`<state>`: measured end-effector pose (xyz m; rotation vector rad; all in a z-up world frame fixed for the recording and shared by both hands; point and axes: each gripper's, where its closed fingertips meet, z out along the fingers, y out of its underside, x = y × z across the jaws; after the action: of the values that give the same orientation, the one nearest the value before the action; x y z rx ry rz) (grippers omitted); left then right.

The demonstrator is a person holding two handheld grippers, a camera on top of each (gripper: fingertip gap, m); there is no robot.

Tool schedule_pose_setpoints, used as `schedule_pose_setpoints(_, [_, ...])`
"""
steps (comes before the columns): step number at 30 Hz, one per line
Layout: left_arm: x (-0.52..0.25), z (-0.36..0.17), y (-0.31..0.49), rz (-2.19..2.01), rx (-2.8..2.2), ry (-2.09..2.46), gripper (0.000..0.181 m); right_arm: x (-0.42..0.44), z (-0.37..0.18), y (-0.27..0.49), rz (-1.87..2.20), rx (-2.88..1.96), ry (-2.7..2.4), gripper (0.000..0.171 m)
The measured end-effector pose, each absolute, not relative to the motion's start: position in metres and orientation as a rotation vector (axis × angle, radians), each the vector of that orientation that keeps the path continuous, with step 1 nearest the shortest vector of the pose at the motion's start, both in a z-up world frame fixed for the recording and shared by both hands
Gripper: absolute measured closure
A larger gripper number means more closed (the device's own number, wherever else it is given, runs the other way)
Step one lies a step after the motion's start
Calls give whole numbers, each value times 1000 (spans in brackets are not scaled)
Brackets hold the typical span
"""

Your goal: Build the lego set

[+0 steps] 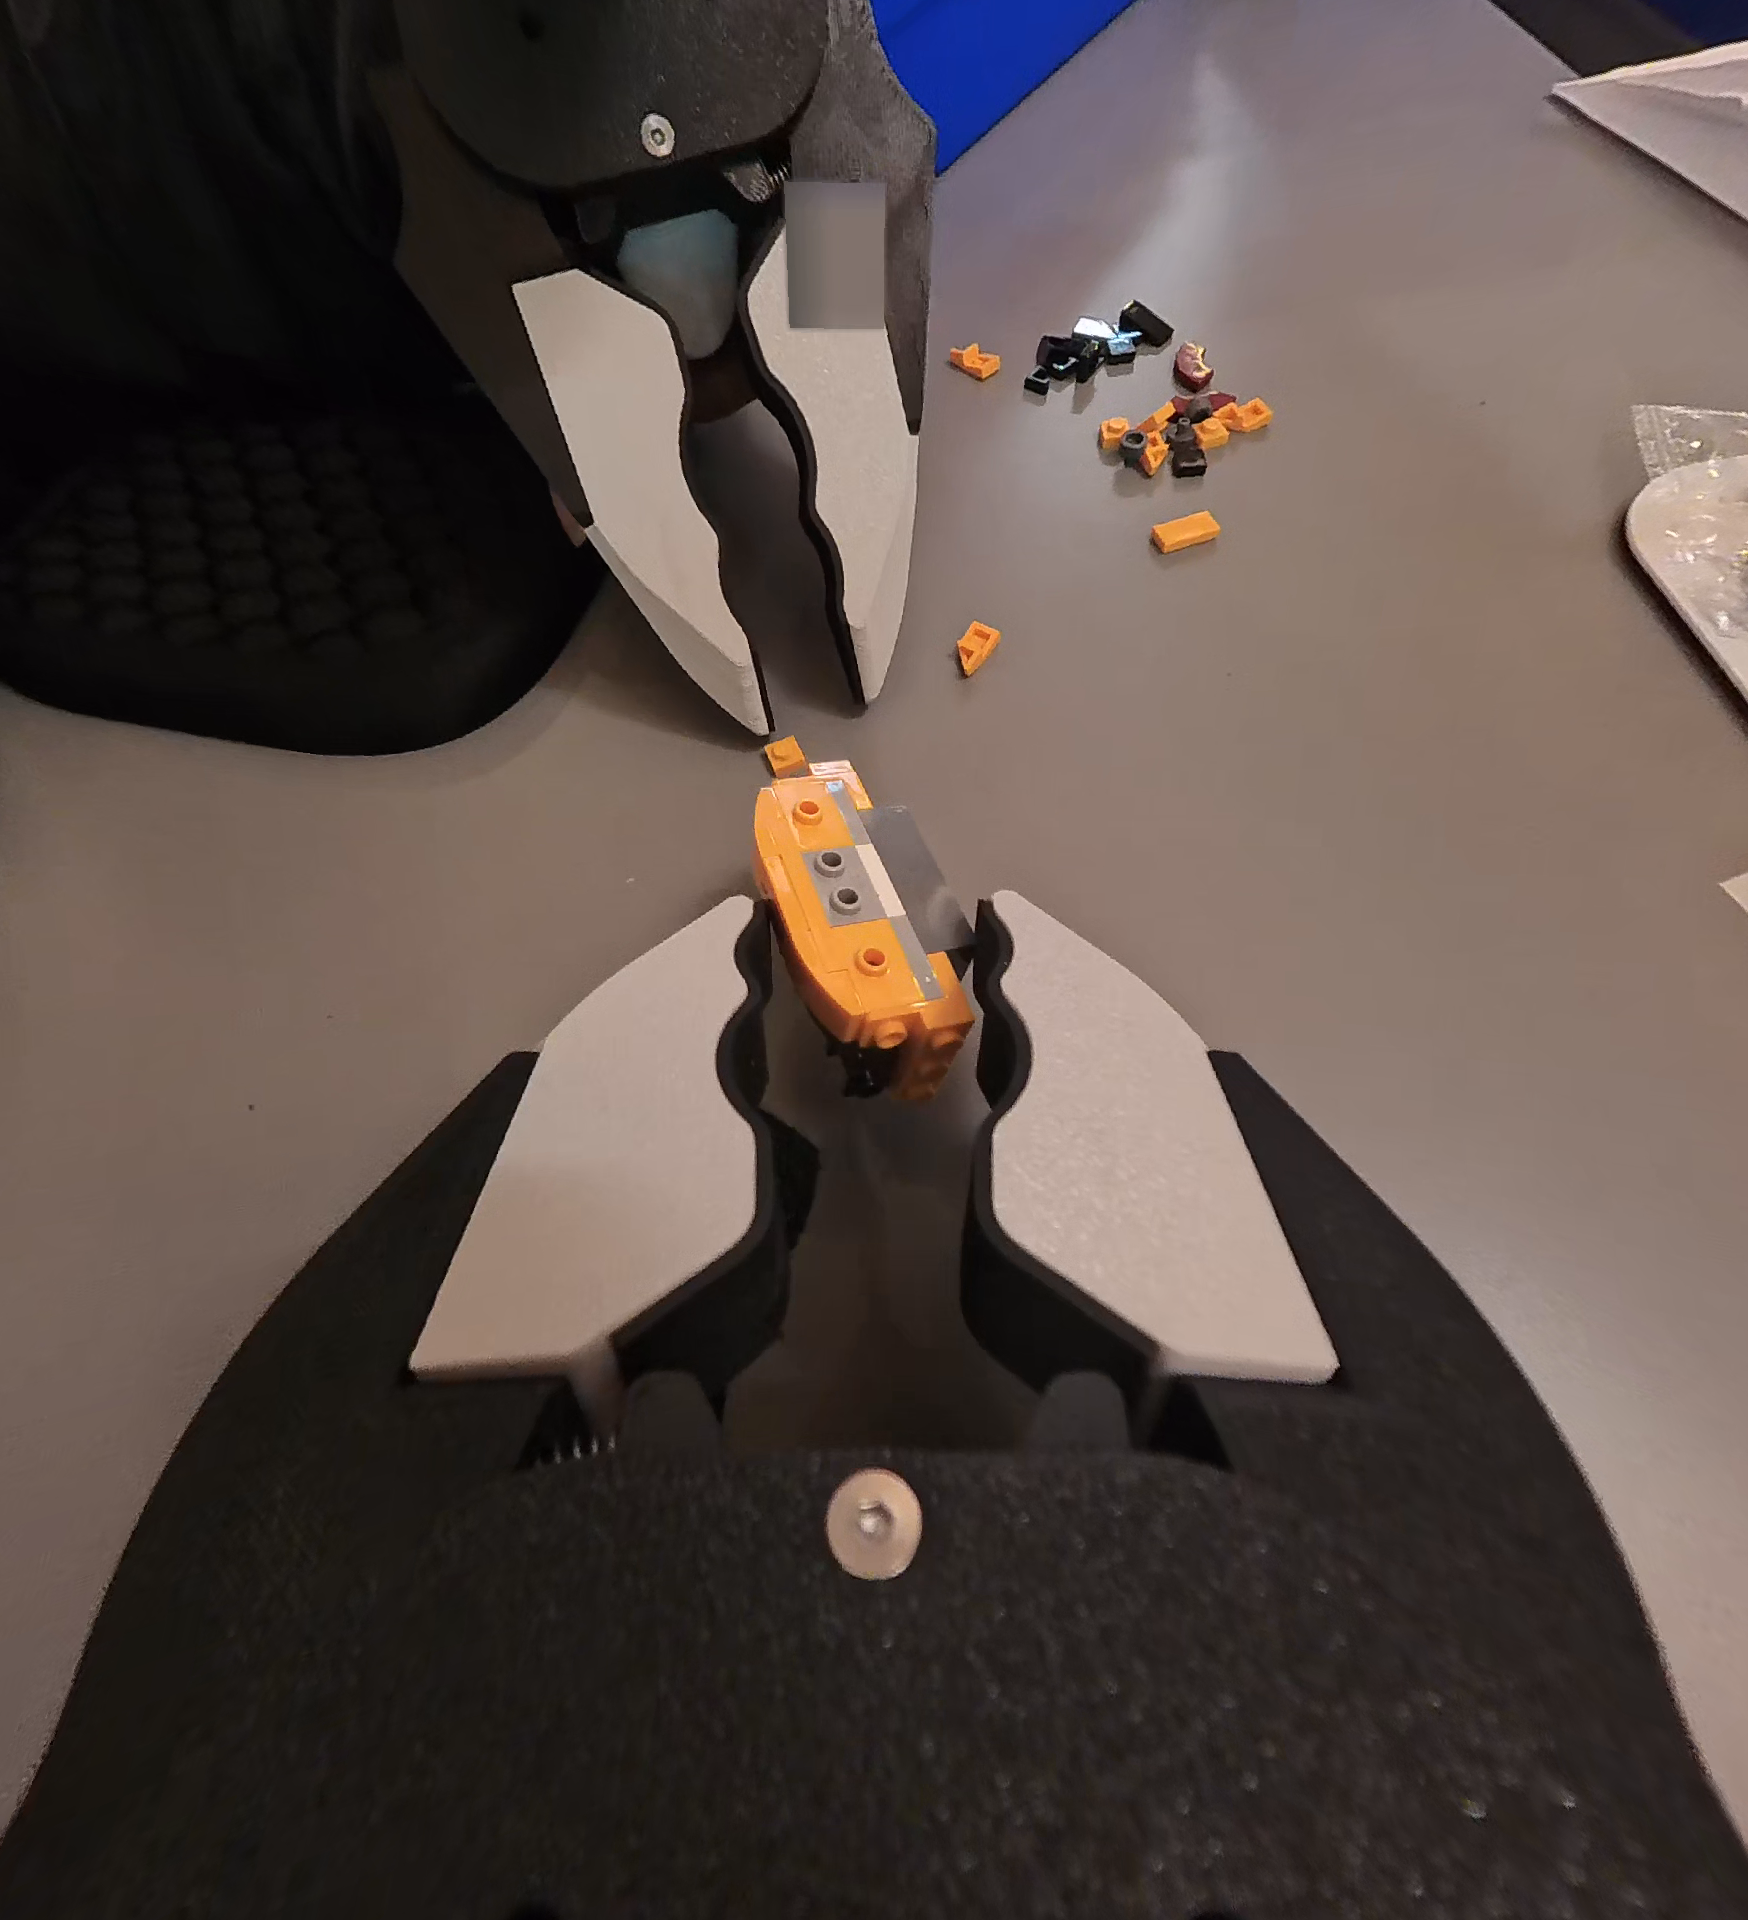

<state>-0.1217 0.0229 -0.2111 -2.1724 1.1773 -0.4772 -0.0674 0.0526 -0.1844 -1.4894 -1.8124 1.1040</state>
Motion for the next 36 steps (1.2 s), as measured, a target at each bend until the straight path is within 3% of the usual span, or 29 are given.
schedule_pose_setpoints(13, [-121,-212,23,-481,-2173,1178,161,-64,-206,58,848,-1471,-1935,134])
schedule_pose_setpoints(36, [-112,-206,22,-536,-2116,1176,160,-58,-199,63,823,-1423,-1934,131])
